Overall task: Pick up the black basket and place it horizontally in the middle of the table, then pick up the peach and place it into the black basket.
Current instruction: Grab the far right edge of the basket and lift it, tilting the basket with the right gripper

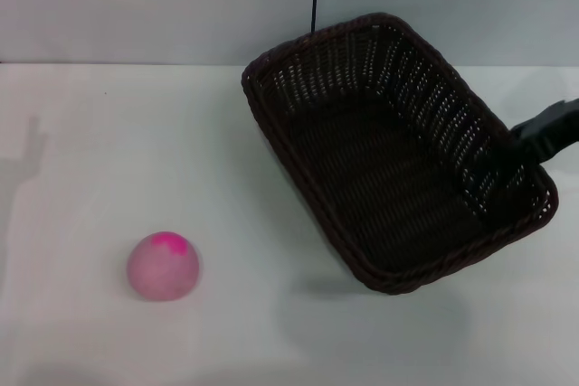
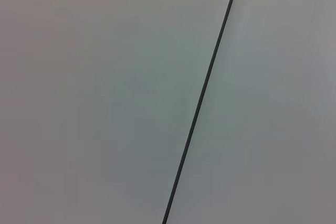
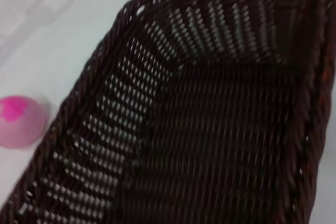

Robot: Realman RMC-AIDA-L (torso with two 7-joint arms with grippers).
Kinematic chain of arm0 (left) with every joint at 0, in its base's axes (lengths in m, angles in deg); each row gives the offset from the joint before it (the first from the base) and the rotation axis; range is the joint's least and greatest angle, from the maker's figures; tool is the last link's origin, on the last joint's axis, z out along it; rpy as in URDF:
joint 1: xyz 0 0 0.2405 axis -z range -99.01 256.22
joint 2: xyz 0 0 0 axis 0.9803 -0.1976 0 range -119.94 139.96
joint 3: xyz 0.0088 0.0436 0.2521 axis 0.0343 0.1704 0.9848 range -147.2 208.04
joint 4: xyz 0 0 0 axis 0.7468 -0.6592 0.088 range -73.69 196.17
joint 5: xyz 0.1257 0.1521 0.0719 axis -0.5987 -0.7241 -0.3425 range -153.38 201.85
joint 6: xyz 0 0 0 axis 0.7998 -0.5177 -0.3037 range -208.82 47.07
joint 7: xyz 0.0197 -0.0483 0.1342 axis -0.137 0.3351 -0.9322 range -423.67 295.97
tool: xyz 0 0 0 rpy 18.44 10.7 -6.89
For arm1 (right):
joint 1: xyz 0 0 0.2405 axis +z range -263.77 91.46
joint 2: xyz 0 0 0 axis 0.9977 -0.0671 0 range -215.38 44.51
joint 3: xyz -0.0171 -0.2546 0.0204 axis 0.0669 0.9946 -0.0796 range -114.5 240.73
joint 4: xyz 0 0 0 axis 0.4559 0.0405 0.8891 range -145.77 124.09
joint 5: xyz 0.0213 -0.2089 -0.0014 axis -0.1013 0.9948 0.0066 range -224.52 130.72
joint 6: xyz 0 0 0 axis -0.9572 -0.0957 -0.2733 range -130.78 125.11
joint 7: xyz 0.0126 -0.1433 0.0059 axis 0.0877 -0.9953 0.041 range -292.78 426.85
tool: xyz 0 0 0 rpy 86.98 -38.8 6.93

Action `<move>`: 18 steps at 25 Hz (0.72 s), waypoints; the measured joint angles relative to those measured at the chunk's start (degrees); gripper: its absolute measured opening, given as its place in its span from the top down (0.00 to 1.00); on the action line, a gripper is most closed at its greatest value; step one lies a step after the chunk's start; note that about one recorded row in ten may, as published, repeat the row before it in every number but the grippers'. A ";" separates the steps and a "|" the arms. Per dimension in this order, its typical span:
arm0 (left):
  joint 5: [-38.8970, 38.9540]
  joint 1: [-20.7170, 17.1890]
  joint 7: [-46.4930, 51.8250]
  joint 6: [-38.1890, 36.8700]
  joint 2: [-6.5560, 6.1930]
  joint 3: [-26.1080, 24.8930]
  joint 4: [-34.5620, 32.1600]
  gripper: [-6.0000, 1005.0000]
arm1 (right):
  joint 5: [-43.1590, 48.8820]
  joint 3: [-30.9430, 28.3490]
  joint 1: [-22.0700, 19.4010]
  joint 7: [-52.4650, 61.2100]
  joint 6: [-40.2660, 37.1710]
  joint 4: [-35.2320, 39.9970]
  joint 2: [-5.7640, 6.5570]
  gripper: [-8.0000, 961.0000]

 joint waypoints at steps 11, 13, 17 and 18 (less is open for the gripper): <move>0.00 -0.04 -0.01 0.32 0.01 0.00 0.00 0.20 | -0.14 0.87 -0.78 -0.20 2.00 0.54 -1.16 0.61; -0.01 -0.07 -0.01 0.35 0.01 0.00 0.00 0.20 | -0.14 0.78 -0.91 -0.21 1.94 0.85 -1.18 0.67; 0.00 -0.25 -0.01 0.60 0.01 0.00 0.00 0.20 | -2.11 0.63 -2.18 -0.31 1.39 2.89 -1.24 0.77; -0.01 -0.26 -0.01 0.63 0.01 0.00 0.00 0.20 | -3.57 0.62 -2.81 -0.46 1.06 3.86 -1.25 0.78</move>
